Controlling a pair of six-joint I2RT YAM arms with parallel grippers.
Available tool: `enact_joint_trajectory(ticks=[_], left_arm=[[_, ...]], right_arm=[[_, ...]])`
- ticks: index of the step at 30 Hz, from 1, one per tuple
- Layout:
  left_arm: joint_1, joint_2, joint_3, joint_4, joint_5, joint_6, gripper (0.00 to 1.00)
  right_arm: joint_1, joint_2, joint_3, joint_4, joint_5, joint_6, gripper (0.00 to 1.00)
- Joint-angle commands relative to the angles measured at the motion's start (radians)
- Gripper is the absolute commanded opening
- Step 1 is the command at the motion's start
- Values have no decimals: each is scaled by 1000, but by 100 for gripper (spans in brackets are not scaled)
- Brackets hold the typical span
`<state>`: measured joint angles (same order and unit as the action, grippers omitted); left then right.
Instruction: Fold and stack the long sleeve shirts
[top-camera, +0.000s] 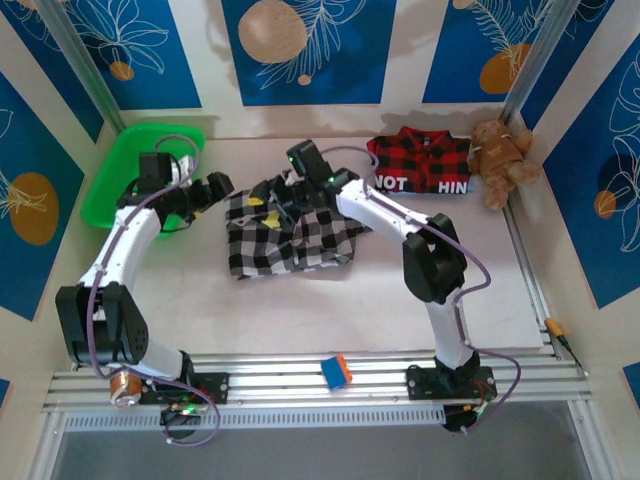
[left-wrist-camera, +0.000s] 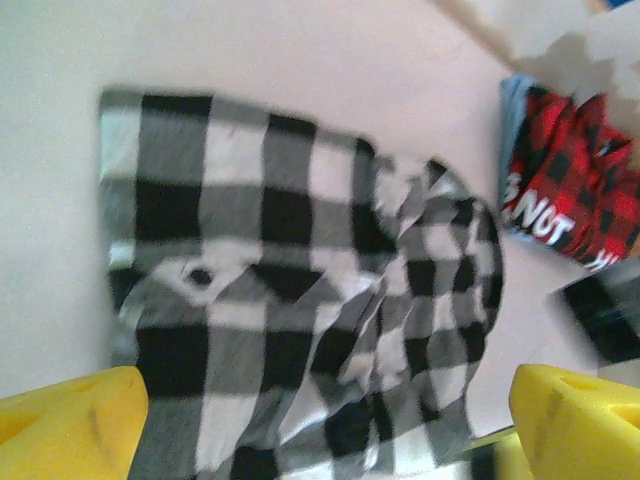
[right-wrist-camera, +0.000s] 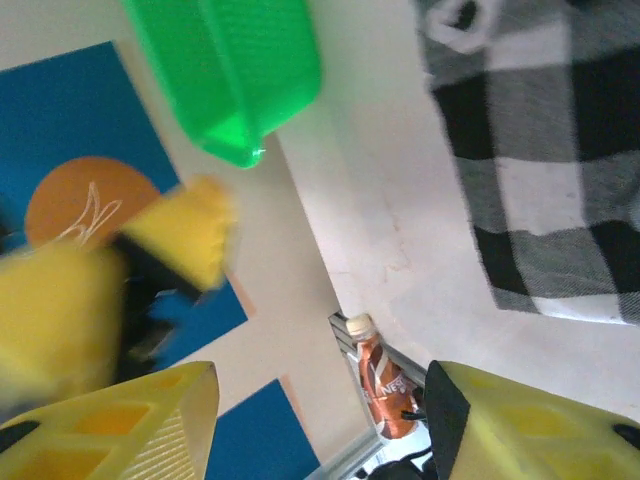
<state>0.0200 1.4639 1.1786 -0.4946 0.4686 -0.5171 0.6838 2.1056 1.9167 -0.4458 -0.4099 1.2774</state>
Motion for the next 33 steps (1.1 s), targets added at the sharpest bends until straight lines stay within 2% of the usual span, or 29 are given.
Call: enact_joint_trajectory(ticks=[1,4,7,9,11,15,22,27,33], left_arm=[[28,-27,-122,-28,42,-1,92],[76,-54,-240,53,112,-32,91],[107,-21,-280,50,132,-24,89],[110,4,-275,22,118,0,88],[110,20,-273,14,97,15,87],[110,55,-272,39,73,21,84],[71,133,-229,103,68,3,81],[38,207,-183,165,51,-29,80],[16,282,-117,165,5,-35,78]], right_arm=[[-12,72,238,-339,7,-466,61],[-18,138,370,-495,89,-697,61],[-41,166,362,-521,134,-820,53],[-54,174,332,-505,142,-867,46],[-62,185,305,-485,140,-889,33],[-75,218,276,-445,98,-863,18],[-81,303,323,-467,127,-821,12],[-95,335,326,-453,112,-801,11],[-99,355,317,-452,118,-797,10]])
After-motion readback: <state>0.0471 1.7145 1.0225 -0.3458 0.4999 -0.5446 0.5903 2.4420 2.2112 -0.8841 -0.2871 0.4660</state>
